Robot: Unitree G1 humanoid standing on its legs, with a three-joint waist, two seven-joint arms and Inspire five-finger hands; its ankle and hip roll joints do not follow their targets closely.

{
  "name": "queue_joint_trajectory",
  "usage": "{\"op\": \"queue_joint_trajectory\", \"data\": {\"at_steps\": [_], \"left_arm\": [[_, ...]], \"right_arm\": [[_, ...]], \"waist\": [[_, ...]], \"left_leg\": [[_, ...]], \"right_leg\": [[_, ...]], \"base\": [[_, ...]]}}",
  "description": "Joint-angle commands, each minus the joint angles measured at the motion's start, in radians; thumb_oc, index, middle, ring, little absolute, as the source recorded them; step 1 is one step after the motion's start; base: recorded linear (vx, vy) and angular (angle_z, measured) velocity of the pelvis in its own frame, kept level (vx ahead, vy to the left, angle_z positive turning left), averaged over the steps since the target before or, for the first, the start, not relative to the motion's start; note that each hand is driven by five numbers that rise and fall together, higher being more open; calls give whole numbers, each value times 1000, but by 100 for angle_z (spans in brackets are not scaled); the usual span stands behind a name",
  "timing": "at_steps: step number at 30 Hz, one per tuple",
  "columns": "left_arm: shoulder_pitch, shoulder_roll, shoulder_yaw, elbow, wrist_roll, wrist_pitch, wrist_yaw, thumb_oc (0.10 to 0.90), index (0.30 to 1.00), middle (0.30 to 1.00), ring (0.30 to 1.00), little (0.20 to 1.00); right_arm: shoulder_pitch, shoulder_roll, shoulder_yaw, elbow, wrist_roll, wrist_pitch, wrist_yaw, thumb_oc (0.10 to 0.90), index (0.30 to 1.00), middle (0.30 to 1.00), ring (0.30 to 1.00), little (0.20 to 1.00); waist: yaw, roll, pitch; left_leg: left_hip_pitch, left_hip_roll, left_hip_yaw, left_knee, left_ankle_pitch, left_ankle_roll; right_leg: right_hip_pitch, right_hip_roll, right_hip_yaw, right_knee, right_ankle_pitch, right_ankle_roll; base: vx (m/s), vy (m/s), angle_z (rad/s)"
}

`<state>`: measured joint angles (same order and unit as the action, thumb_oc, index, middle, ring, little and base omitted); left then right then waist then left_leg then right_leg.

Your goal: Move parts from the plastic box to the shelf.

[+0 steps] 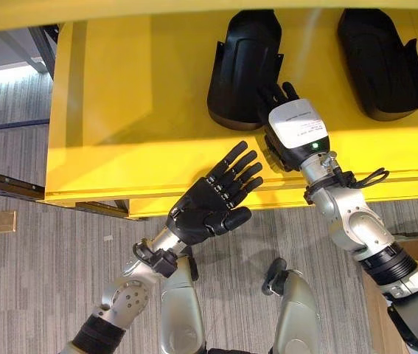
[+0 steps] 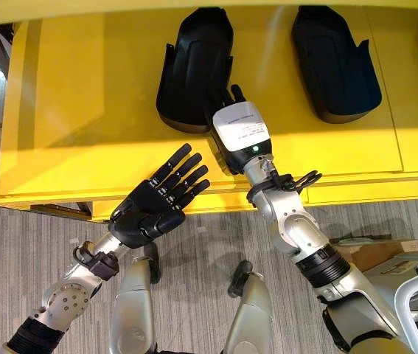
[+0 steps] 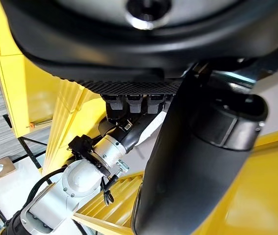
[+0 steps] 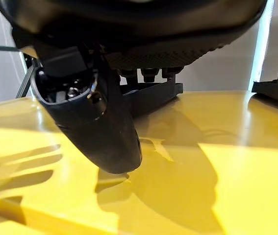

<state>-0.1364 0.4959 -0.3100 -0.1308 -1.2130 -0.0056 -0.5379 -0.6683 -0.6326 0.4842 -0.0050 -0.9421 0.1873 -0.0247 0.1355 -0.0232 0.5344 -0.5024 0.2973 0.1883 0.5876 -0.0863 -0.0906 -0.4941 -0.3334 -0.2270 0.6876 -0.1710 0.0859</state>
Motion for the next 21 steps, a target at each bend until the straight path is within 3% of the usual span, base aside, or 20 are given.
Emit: {"op": "queue_joint_trajectory", "data": {"at_steps": [1,6,11,12,17,21], "left_arm": [[2,10,34,-217,-59,-50,-93,900,1000,1000,1000,1000],[16,13,46,-237,-62,-71,-86,900,1000,1000,1000,1000],[38,19,50,-269,-60,-82,-74,900,1000,1000,1000,1000],[41,20,54,-283,-58,-86,-60,900,1000,1000,1000,1000],[35,12,48,-303,-56,-97,-33,900,1000,1000,1000,1000],[28,1,40,-307,-55,-102,-29,900,1000,1000,1000,1000]], "right_arm": [[-48,-44,-88,-180,-6,-12,-25,900,1000,1000,1000,1000],[30,-68,-150,-330,70,53,10,900,1000,1000,1000,1000],[97,-79,-218,-435,152,44,-77,900,1000,1000,1000,1000],[118,-78,-257,-478,218,-9,-140,900,1000,1000,1000,1000],[138,-50,-298,-544,313,-127,-221,900,1000,1000,1000,1000],[116,-14,-274,-580,364,-203,-172,900,1000,1000,1000,1000]], "waist": [[-10,-2,-14],[-32,-8,-14],[-52,-17,-14],[-61,-20,-14],[-74,-18,-14],[-73,-8,-14]], "left_leg": [[89,6,-21,-33,-72,17],[96,11,-14,-38,-71,15],[105,20,-1,-35,-76,15],[108,23,5,-33,-80,15],[109,27,11,-24,-87,12],[111,25,17,-22,-90,10]], "right_leg": [[75,2,33,-23,-2,23],[79,5,37,-29,1,27],[84,12,47,-38,6,32],[89,17,53,-48,10,34],[86,23,68,-52,12,37],[86,23,75,-58,12,37]], "base": [[-1,35,-1],[4,28,0],[-3,19,-2],[-19,17,-3],[-19,24,-17],[-17,41,-7]]}}
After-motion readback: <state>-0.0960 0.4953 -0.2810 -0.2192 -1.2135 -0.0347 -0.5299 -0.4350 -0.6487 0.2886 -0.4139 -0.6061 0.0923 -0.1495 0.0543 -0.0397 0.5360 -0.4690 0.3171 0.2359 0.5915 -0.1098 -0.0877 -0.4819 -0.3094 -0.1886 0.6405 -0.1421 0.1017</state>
